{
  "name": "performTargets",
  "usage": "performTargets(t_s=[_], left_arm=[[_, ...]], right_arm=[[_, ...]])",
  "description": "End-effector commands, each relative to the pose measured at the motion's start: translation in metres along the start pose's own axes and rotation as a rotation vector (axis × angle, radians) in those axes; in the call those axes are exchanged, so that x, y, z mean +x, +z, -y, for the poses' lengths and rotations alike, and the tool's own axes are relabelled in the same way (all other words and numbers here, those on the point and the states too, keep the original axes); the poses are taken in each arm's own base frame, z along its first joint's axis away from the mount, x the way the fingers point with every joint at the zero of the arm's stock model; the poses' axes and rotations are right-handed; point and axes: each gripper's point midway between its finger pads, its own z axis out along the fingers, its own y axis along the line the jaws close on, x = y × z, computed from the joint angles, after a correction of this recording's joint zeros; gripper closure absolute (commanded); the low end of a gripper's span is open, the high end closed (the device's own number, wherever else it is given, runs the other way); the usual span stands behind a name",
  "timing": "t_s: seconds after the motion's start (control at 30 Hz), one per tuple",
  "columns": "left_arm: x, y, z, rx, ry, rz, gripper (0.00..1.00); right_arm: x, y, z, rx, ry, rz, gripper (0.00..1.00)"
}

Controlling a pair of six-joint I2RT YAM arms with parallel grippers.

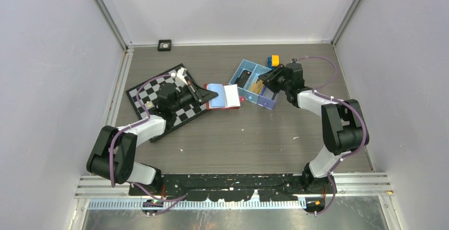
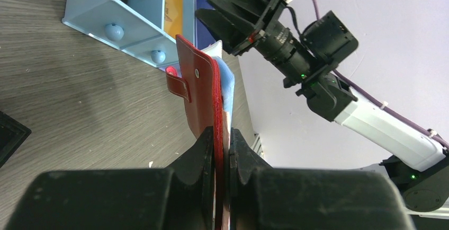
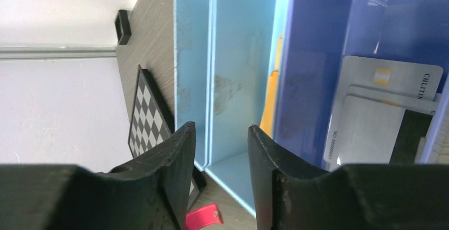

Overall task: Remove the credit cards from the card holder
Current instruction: Place the credit card in the storage box.

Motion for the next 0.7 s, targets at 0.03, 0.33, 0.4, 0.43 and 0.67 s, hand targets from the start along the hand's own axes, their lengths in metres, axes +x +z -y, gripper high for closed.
performTargets(t_s=[0.03,0.33,0.4,0.43,0.67], left_arm=[[-0.007,-0.002,0.015,0.057,0.028,0.018,1.0],[-0.007,-0.006,0.035,0.15,0.018,0.022,1.0],[-0.006,-0.006,0.044,0.209,0.008,0.013,1.0],[-0.006,-0.006,0.05,0.247,0.002,0.008,1.0],[-0.008,-0.006,0.07,0.417,-0.066,-0.002,1.0]], right_arm=[[-0.016,-0.04,-0.053,-0.094,-0.106,0.091,0.49],[0.045,-0.088,-0.075,-0.149,-0.245,-0.028,0.3],[0.052,-0.09,-0.063,-0.135,-0.251,-0.036,0.29],[0.054,-0.089,-0.059,-0.134,-0.253,-0.039,0.3],[0.07,-0.075,-0.035,-0.102,-0.221,-0.089,0.51]])
